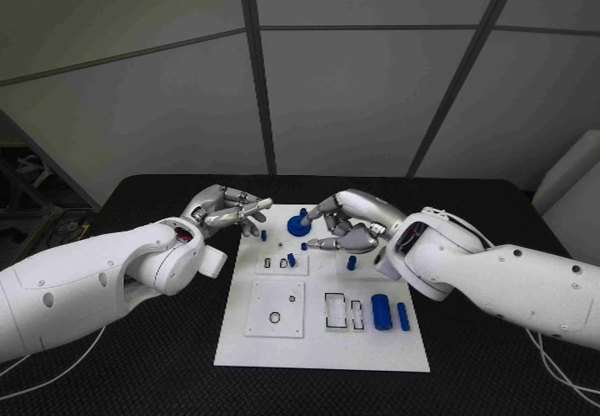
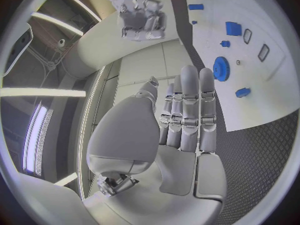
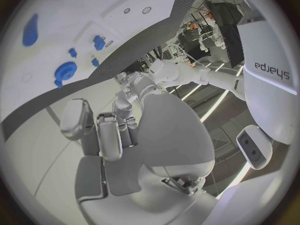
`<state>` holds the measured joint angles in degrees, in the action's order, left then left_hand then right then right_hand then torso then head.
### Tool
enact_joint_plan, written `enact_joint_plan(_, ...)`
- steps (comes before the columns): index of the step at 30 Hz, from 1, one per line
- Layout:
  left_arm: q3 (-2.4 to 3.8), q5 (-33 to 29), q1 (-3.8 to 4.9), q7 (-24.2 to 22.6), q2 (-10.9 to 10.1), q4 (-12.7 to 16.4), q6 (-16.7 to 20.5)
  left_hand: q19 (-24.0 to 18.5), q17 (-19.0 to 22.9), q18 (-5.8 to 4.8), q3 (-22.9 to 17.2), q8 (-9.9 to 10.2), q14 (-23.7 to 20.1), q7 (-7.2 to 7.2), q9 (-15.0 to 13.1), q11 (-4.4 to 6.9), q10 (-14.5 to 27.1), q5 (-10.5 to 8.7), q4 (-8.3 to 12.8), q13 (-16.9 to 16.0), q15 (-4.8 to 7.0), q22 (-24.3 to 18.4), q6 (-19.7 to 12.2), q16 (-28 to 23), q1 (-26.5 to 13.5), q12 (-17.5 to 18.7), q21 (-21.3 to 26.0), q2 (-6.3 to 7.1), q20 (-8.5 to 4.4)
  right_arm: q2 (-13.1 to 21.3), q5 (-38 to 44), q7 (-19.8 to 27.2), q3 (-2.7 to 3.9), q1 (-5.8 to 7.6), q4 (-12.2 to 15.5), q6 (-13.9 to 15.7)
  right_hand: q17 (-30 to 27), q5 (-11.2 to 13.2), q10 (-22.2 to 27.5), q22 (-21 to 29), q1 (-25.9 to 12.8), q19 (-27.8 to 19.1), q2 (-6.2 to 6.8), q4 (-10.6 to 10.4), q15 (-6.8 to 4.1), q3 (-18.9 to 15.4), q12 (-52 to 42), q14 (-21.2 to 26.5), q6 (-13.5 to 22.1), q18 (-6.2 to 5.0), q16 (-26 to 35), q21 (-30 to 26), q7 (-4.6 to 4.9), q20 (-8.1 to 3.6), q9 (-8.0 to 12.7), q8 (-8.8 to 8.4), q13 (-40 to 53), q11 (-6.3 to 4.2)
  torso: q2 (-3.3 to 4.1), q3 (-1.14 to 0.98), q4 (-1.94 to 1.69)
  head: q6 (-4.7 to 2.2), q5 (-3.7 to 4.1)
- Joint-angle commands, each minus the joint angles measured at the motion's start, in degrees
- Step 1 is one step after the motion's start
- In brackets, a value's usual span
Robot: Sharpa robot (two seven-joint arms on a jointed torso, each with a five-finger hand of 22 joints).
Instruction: Assemble the parts on the task board
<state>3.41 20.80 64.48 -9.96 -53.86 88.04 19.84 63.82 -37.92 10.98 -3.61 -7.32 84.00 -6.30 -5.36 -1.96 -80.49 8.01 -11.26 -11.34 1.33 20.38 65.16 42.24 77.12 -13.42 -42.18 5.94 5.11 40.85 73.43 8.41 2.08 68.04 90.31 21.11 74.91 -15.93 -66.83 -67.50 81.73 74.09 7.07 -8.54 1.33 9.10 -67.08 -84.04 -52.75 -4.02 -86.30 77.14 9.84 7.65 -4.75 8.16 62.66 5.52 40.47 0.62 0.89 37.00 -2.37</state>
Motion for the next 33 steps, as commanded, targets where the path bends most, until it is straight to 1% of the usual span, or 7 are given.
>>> enact_joint_plan(1,0.05,10.6,0.31,10.4,0.3,-0.6,-5.9,2.9,-17.0,-1.24,0.6,-1.1,1.7,1.01,-1.3,1.75,-1.0,0.54,-0.8,-5.1,1.19,8.0,0.8,17.5,-1.2,-5.3,-8.8,0.16,-1.25,2.0,-8.2,1.5,1.13,0.36,0.5,0.9,8.1,-0.9,0.0,0.0,0.3,0.0,-0.23,0.3,-0.63,-0.2,0.2,-4.0,-0.7,-0.99,0.2,-0.2,-0.1,-0.53,-0.1,0.5,-0.2,-0.67,-0.85,-0.17,0.26,0.1,-0.35)
enact_joint_plan(4,0.05,13.9,1.01,15.5,1.0,-1.3,-8.9,7.8,-31.8,-3.53,1.5,-2.2,2.6,1.11,-3.1,1.4,0.6,0.55,-3.4,-11.5,1.64,25.2,0.4,31.3,-4.6,-11.6,-21.7,-0.8,-1.81,3.9,-12.3,1.3,1.97,1.24,0.1,0.9,6.7,-1.5,0.7,1.6,0.1,-1.0,-0.35,0.2,-0.86,-0.2,1.2,-3.6,-1.3,-1.33,1.0,-1.2,-0.34,-0.76,-0.2,1.09,-1.4,-0.89,-1.27,-0.27,0.37,0.22,-0.58)
enact_joint_plan(11,-0.04,21.9,3.68,28.7,3.7,-2.9,-18.4,14.8,-36.4,-5.58,5.6,-8.4,2.3,1.18,-9.3,1.23,10.1,0.45,-5.0,-27.2,1.83,39.7,-4.6,35.7,-8.3,-28.3,-31.2,-3.39,-2.0,5.9,-20.5,1.0,2.57,2.43,-3.0,0.3,-5.6,-1.9,5.3,16.4,-0.2,-10.4,-0.8,-0.7,-2.21,0.6,14.3,0.3,-4.1,-4.19,10.7,-12.1,-1.62,-2.08,-0.3,3.09,-14.8,-2.39,-2.15,-0.48,0.32,0.74,-1.1)
enact_joint_plan(14,-0.28,24.3,5.02,32.9,5.4,-3.9,-21.2,16.3,-36.4,-6.09,7.0,-11.0,2.3,1.64,-11.5,1.63,8.9,0.3,-5.1,-33.2,2.08,42.8,-5.1,35.7,-8.5,-34.8,-33.0,-4.0,-2.31,6.3,-22.6,1.3,2.63,2.59,-3.9,0.3,-18.2,-2.0,7.4,30.4,0.0,-19.3,-0.53,-1.3,-2.19,1.8,25.1,5.0,-4.7,-6.5,22.6,-23.5,-1.73,-2.14,-0.1,2.84,-23.9,-2.42,-2.36,-0.59,0.22,0.97,-1.15)
enact_joint_plan(17,-0.94,27.6,6.67,35.9,7.4,-5.0,-24.1,17.4,-36.5,-6.54,8.8,-13.9,2.3,2.03,-14.1,2.08,7.9,0.17,-5.1,-37.8,2.35,45.6,-6.0,35.7,-8.6,-40.0,-34.6,-4.69,-2.65,6.4,-24.0,1.5,2.67,2.69,-4.8,0.5,-33.5,-2.2,6.8,33.9,0.7,-21.2,0.26,-1.9,-1.45,3.4,33.9,11.6,-4.6,-6.44,40.8,-29.2,-1.29,-1.44,0.3,2.15,-30.7,-1.76,-2.5,-0.61,0.17,1.08,-1.23)
enact_joint_plan(24,-1.68,34.0,8.64,38.6,10.5,-6.4,-26.8,18.4,-36.5,-7.01,11.3,-17.5,2.3,2.77,-18.0,2.59,6.1,-1.4,-5.3,-42.7,2.85,48.5,-6.8,35.7,-10.1,-45.6,-36.3,-5.97,-3.01,6.5,-24.7,1.7,2.68,2.74,-5.6,0.9,-38.4,-2.6,4.8,38.5,0.8,-21.9,1.32,-2.5,-0.24,4.8,44.8,13.4,-4.7,-6.36,53.8,-36.5,-0.35,-0.1,0.7,1.08,-40.7,-0.56,-2.38,-0.65,0.17,1.49,-1.42)
enact_joint_plan(33,-4.38,36.6,10.82,39.6,13.5,-9.3,-28.5,18.5,-36.5,-7.08,12.3,-18.6,2.3,2.92,-19.5,2.76,5.5,-1.84,-5.3,-44.4,2.98,49.0,-7.3,35.7,-10.7,-47.4,-36.6,-6.46,-3.15,6.3,-24.6,1.2,2.68,2.76,-6.3,1.3,-45.4,-2.9,-1.0,44.1,0.5,-22.8,2.04,-2.7,1.07,6.2,53.5,14.1,-6.9,-6.42,69.3,-45.3,-0.48,1.57,0.7,-0.51,-50.1,-0.09,-2.21,-0.62,0.27,2.04,-1.69)
